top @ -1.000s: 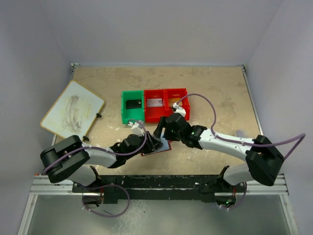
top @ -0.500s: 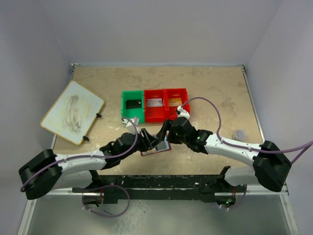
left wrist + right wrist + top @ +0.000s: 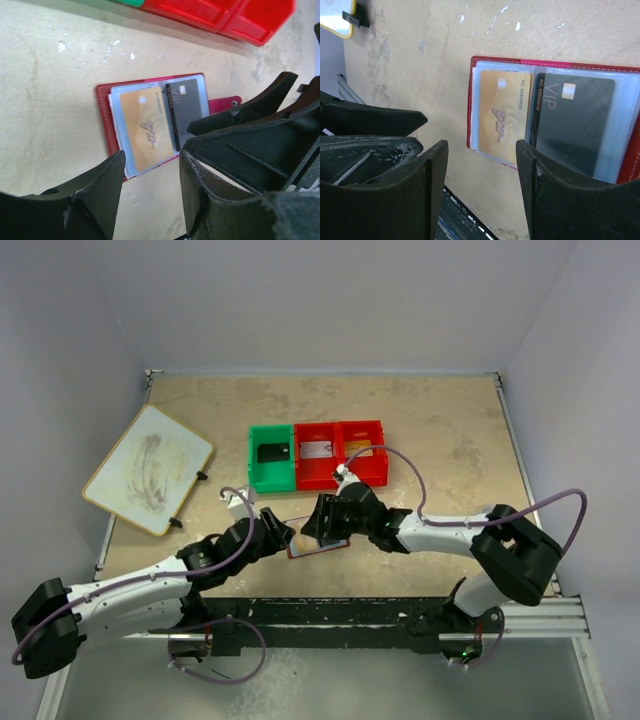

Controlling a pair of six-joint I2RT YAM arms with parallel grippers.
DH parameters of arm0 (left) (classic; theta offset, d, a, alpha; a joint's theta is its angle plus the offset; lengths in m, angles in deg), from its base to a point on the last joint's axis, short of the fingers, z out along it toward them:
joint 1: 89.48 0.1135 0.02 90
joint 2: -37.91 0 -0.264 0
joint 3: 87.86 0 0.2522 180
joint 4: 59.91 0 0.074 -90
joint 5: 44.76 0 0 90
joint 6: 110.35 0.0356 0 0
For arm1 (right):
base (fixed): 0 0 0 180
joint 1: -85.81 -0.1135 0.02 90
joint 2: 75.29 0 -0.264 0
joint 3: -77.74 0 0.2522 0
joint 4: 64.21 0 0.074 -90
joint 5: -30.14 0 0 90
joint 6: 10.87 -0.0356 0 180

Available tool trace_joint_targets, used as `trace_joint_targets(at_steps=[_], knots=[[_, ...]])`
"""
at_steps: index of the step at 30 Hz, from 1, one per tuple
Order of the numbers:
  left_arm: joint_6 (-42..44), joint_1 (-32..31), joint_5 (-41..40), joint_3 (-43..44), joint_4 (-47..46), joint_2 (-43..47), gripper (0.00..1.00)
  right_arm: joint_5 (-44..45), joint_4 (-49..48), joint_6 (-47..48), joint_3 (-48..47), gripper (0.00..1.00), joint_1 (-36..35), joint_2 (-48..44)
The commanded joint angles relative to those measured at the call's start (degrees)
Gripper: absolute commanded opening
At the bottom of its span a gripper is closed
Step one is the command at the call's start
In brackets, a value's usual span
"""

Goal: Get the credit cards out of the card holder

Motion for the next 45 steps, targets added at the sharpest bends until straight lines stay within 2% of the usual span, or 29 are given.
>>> trace_joint_targets(at_steps=[1,7,10,13,17,25,30,34,41,45], knots=[[-1.7,-0.2,-3.7,1.2,3.8,0.3,0.45,-4.6,-4.0,3.3,-3.8,0.59,0.1,3.0],[-0.5,-0.2,-0.9,3.3,1.0,-3.1,0.45,-4.2,-2.0,3.6,-5.1,0.59,0.1,8.3],[0.1,-0.2,0.5,4.4,-1.1,-5.7,0.45,-0.4,1.7,4.4,-5.4,0.59,0.2,9.0],[0.4,-0.2,1.5,4.5,-3.7,-8.1,0.45,0.2,0.5,4.2,-4.0,0.58,0.2,8.6],[0.7,-0.2,2.2,5.1,-6.1,-11.5,0.43,-1.2,-5.2,0.6,0.0,0.55,0.4,9.6],[2.4,-0.2,1.3,6.3,-4.4,-19.7,0.31,-5.4,-20.6,-7.4,8.9,0.46,1.9,11.6],[2.4,-0.2,3.0,5.7,-7.0,-21.7,0.24,-5.8,-24.2,-9.5,11.4,0.40,2.2,11.7],[2.9,-0.2,3.4,5.7,-6.4,-22.9,0.21,-5.5,-30.8,-12.2,15.6,0.35,2.6,10.2],[6.4,-0.1,7.4,5.2,-6.9,-24.4,0.15,-10.7,-38.7,-13.9,17.3,0.28,3.3,13.6],[8.1,-0.2,9.8,5.4,-7.5,-25.1,0.13,-10.6,-49.8,-19.0,21.5,0.22,3.3,16.4]])
